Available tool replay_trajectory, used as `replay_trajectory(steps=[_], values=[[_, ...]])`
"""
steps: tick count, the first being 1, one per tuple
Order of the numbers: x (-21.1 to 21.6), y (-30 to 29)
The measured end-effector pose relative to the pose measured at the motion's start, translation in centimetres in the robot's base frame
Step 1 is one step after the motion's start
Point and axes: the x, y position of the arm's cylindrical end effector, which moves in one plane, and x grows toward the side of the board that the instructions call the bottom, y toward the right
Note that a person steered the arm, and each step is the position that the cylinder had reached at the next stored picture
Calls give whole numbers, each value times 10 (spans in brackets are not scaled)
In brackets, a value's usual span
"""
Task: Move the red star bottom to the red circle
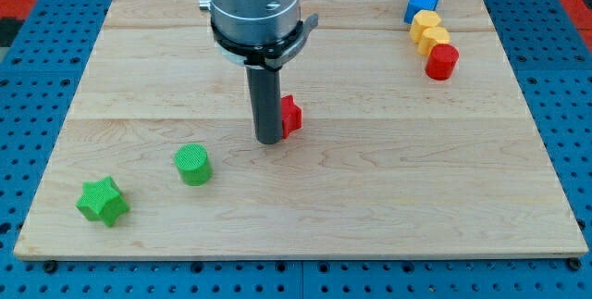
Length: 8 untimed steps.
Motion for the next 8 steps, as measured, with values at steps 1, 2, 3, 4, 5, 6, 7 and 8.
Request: replay_trajectory(steps=[1,2,3,4,5,6,7,8], values=[[0,-20],[0,-40],[0,-43],[0,-7],[0,41],[-1,4],[-14,-41],[-35,-37]])
